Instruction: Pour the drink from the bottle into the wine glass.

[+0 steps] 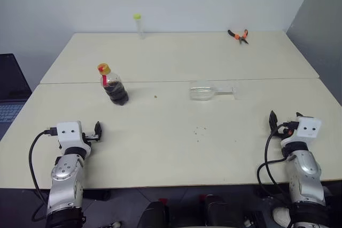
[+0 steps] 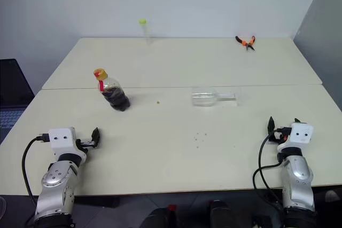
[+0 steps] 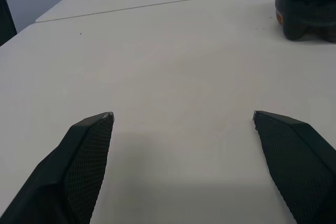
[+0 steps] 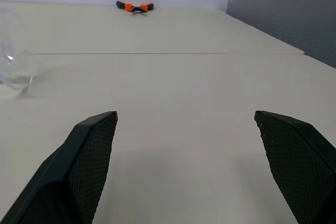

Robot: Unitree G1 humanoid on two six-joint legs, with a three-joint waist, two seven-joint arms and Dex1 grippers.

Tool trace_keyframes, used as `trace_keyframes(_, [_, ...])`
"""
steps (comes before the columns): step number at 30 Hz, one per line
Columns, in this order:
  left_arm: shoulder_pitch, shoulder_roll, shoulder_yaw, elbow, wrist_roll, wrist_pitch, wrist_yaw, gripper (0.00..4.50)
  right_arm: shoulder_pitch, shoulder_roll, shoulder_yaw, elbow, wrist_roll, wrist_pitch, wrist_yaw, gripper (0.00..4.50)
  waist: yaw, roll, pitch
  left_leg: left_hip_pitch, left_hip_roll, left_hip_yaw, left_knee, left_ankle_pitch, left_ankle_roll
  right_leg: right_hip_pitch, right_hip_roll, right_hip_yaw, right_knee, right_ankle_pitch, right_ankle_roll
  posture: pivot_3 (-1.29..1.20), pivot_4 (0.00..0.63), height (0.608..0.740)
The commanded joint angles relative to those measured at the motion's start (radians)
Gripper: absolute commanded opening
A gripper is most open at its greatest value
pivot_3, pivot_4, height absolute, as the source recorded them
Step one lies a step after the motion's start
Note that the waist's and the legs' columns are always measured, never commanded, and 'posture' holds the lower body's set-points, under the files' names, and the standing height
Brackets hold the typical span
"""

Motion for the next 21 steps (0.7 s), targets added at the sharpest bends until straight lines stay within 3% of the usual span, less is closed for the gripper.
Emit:
trace_keyframes(1, [0.008, 0.016, -0.004, -0.033, 0.02, -0.034, -0.011, 4.5, -0.006, -0.012, -0.019, -0.019, 0.009, -0.02, 0.002, 4.47, 0.0, 0.0, 0.0, 0.0, 0.0, 0.0, 0.0, 0.0, 0.0, 0.0, 0.0, 0.0, 0.0, 0.0, 0.0, 0.0, 0.15, 0.74])
trace_keyframes(11, [0.04, 0.013, -0.015, -0.063, 0.065, -0.069, -0.014, 4.5, 0.008, -0.01, -0.002, -0.069, 0.03, -0.005, 0.035, 4.47, 0.0, -0.001, 0.0, 0.0, 0.0, 0.0, 0.0, 0.0, 0.0, 0.0, 0.0, 0.001, 0.0, 0.0, 0.0, 0.0, 0.15, 0.74])
trace_keyframes(16, [0.059, 0.02, -0.005, -0.079, 0.044, -0.11, -0.052, 4.5, 0.092, -0.062, 0.087, -0.319, 0.147, 0.132, 0.223, 4.47, 0.0, -0.001, 0.001, 0.0, 0.0, 0.0, 0.0, 0.0, 0.0, 0.0, 0.0, 0.003, -0.001, 0.0, 0.0, 0.0, 0.15, 0.74])
trace_keyframes(21, [0.042, 0.016, -0.006, -0.057, 0.049, -0.113, -0.051, 4.5, 0.105, -0.083, 0.09, -0.408, 0.189, 0.219, 0.244, 4.47, 0.002, -0.003, 0.001, 0.0, 0.0, -0.001, 0.0, 0.0, 0.0, 0.0, 0.0, 0.002, -0.001, 0.0, 0.0, 0.0, 0.15, 0.74])
